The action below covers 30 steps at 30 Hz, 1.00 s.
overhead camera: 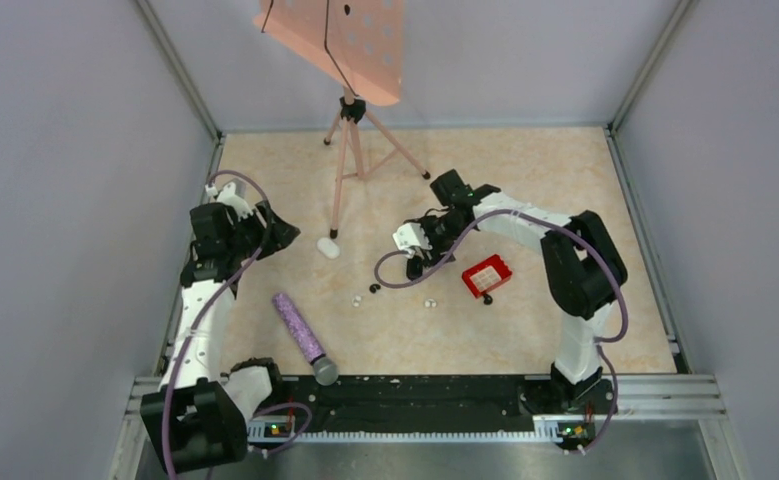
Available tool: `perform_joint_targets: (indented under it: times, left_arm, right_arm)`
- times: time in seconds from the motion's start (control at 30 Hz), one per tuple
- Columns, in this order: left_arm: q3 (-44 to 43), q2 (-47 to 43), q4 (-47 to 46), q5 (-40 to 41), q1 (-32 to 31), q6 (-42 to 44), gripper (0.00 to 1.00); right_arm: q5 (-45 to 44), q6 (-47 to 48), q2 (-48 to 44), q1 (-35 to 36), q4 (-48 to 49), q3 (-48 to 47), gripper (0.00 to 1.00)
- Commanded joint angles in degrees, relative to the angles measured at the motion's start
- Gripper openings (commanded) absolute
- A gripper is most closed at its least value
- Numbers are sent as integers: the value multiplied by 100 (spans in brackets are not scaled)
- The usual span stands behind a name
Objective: Insert the wireless bluetooth earbuds into the charging case
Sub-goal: Pick up the charging case at the center of the board.
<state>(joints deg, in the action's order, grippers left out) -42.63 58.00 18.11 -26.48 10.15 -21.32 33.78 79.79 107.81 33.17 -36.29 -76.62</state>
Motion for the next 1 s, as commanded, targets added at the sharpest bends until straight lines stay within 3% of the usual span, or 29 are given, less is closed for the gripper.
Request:
perform_joint_targets:
  times: [0.0, 0.4, 0.7, 0.83, 0.97]
  left_arm:
    - [-254, -122, 176, -246, 219, 62, 62]
    - [-237, -93, 63, -423, 416, -17, 62]
    - [-113, 33, -329, -915, 426, -165, 61]
    - [-39, 79, -488, -1014, 420, -267, 60]
    - [44, 128, -681, -1128, 417, -382, 59]
  right_arm:
    - [173, 985, 324, 259, -354, -362, 65]
    - [82, 1034, 1080, 491, -820, -1022, 61]
    - [46, 547, 1990, 533, -2452, -2337, 53]
    - [5, 298, 1936, 545, -2275, -2168, 46]
    - [-36, -343, 1418, 554, -1443, -1560, 36]
